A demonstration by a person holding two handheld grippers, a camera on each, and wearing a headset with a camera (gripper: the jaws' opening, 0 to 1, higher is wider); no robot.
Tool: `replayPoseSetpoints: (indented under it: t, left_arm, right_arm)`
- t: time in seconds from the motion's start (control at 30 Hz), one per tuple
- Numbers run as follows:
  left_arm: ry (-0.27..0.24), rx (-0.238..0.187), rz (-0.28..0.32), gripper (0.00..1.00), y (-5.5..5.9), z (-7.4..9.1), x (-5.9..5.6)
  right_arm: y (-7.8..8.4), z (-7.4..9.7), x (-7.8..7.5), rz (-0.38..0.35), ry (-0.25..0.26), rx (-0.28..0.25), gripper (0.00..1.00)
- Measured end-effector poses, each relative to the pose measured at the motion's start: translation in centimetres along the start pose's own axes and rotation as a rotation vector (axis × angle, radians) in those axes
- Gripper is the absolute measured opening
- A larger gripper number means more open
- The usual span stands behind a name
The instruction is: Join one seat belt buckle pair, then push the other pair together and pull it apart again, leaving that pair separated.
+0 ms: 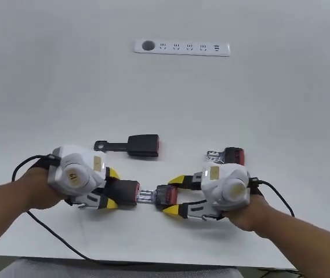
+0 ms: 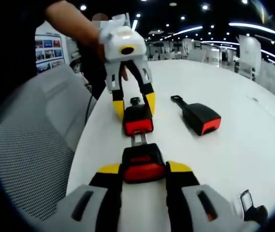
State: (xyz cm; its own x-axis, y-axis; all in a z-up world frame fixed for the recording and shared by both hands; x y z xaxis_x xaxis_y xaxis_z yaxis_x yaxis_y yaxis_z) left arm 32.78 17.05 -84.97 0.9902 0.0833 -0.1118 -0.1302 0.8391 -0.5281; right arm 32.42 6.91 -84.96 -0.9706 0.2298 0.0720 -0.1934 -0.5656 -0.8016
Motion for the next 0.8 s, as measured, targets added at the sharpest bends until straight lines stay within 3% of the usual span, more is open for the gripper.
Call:
replayPoseSetpoints:
  t: [0.47, 0.8]
  left_arm:
    - [-0.007, 0.001, -0.011, 0.35, -0.3, 0.0, -0.1]
    - [0.000, 0.015, -0.029, 0.34, -0.2, 0.0, 0.1]
  right_arm:
    - [-0.7, -0.8, 0.0, 0.000, -0.001, 0.010, 0.35]
    - [-1.9, -2.3, 0.3, -0.024, 0.010, 0.013, 0.34]
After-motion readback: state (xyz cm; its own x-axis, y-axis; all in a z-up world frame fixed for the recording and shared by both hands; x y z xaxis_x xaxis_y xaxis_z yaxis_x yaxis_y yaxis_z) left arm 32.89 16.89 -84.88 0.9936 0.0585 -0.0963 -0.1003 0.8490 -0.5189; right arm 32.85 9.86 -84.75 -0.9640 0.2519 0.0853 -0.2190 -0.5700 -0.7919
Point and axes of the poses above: the centre of the closed fingertips' face, and the gripper's own axes: z roughly backward along the fingers, x roughly to its left, y roughly out of its underside, the point moved 1 cm from there along z, roughly backward along the fingers, and after that the axes turned 5 degrees about y, right-handed, at the moved point
